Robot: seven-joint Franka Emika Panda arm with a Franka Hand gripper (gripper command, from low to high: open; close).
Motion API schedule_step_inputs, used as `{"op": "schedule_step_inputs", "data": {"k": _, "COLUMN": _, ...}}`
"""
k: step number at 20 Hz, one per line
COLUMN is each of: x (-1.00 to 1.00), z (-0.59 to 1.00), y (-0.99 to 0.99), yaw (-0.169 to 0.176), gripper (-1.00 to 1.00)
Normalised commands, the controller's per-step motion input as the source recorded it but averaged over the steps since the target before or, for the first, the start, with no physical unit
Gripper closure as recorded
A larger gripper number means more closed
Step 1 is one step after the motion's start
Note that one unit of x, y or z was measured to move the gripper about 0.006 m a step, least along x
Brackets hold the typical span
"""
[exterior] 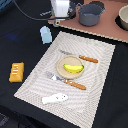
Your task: Interact with the objects in diverse but meaningful ways.
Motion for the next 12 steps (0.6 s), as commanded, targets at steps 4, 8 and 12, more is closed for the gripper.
{"op": "schedule_step_inputs", "data": {"k": 4, "x": -0.52, "z": -0.2, "y": -0.23, "yaw": 0.0, "gripper": -1.0}}
{"op": "schedule_step_inputs", "data": {"k": 8, "x": -0.33, "z": -0.04, "y": -0.34, "yaw": 0.0, "gripper": -1.0}}
{"op": "schedule_step_inputs", "data": {"k": 12, "x": -0.19, "z": 0.0, "y": -0.43, "yaw": 0.0, "gripper": -1.0}}
